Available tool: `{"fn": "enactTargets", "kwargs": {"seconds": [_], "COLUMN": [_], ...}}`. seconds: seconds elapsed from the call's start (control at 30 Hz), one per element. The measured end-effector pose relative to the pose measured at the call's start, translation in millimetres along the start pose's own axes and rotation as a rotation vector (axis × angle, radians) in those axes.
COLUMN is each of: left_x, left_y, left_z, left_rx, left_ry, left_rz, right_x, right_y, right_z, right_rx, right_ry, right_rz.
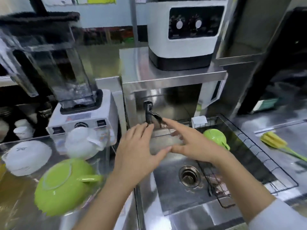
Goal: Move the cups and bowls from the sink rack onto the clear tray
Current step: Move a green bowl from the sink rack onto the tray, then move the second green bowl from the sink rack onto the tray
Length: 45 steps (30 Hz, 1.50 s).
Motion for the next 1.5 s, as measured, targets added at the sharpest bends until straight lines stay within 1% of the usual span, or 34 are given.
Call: {"fn": "enactTargets", "kwargs": {"seconds": [0.07,0.23,0.37,0.47,0.53,0.6,0.63,0.7,0.77,0.87,0.93,1.03,1.1,1.2,1.33,1.43,1.5], "left_x": [19,64,101,125,137,143,145,147,148,149,150,149,148,147,138,133,131], "left_y": [-22,-89,-151,-197,-224,-257,-273,-303,-331,-361,-370,-373,-369,-362,-352,-338,-322], "left_z": [28,79,106,117,125,133,136,142,143,140,137,132,130,132,133,138,139], "left_rx": [-0.022,-0.057,-0.032,-0.028,-0.029,-0.023,-0.026,-0.029,-0.03,-0.046,-0.116,-0.283,-0.336,-0.307,-0.251,-0.198,-0.194], "left_ry": [-0.042,-0.093,-0.105,-0.089,-0.109,-0.138,-0.15,-0.167,-0.167,-0.129,-0.089,0.018,0.042,0.003,-0.002,-0.043,-0.062], "left_rz": [-0.004,-0.076,-0.18,-0.22,-0.224,-0.288,-0.336,-0.42,-0.504,-0.622,-0.664,-0.705,-0.694,-0.648,-0.617,-0.601,-0.565], "right_x": [-8,-20,-20,-17,-12,-6,-1,8,15,22,25,27,29,32,25,13,8], "right_y": [20,69,92,103,109,109,105,88,68,46,39,37,35,36,36,40,46], "right_z": [33,118,192,240,268,294,305,323,335,346,352,356,356,355,347,338,326], "right_rx": [0.029,0.047,0.058,-0.018,-0.052,-0.118,-0.158,-0.244,-0.291,-0.243,-0.209,-0.197,-0.202,-0.201,-0.202,-0.123,-0.075], "right_ry": [-0.054,-0.16,-0.241,-0.271,-0.304,-0.343,-0.352,-0.359,-0.363,-0.384,-0.407,-0.437,-0.46,-0.507,-0.544,-0.548,-0.513], "right_rz": [0.034,0.122,0.148,0.17,0.227,0.275,0.27,0.198,0.105,0.017,-0.003,0.025,0.024,-0.016,-0.069,-0.034,0.007]}}
Point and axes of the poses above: each hand's wrist, its own x-axis towards the middle knuckle, its own y-axis out of the back of the hand, z = x × y, the point moved 9 cm from there along x, towards the middle knuckle, and after that the axes turned 1 degree about -z, right-handed, at the moved point
